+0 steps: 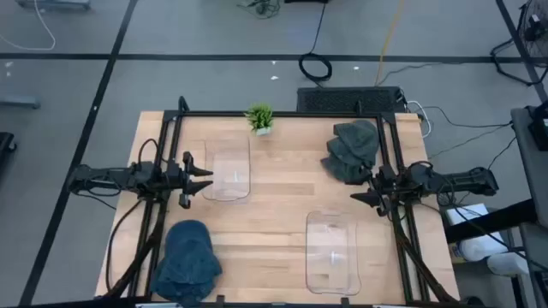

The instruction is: Pick & Place hat

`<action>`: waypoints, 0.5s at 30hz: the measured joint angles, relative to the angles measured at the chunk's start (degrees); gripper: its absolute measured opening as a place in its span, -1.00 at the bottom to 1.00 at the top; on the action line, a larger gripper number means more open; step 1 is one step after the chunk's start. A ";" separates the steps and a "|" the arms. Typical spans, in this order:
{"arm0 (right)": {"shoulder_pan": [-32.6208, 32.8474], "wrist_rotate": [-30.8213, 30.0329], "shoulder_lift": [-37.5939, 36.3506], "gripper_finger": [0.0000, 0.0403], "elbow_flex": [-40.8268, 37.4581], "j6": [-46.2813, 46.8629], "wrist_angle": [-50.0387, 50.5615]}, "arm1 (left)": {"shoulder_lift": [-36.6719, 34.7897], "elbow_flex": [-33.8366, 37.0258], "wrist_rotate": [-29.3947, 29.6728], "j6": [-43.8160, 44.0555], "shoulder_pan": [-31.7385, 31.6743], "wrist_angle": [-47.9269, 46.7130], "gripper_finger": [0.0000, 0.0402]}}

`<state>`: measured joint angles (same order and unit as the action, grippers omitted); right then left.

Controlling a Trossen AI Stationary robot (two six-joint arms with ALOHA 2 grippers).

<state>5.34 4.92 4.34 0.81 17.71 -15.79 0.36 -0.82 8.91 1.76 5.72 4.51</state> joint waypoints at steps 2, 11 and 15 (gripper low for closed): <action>0.02 2.13 0.87 0.05 0.01 2.46 -0.18 | 0.00 0.00 0.02 0.00 0.02 0.00 -0.28; 0.11 2.54 9.44 0.05 2.50 -3.35 -13.80 | -0.02 0.00 0.00 0.00 0.02 0.02 -0.28; 1.84 -17.29 16.89 0.05 11.18 -9.19 6.54 | -0.01 0.00 0.00 0.00 0.02 0.00 -0.28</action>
<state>7.19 -12.37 21.23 11.99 8.52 -9.25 0.35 -0.82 8.91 1.76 5.74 4.51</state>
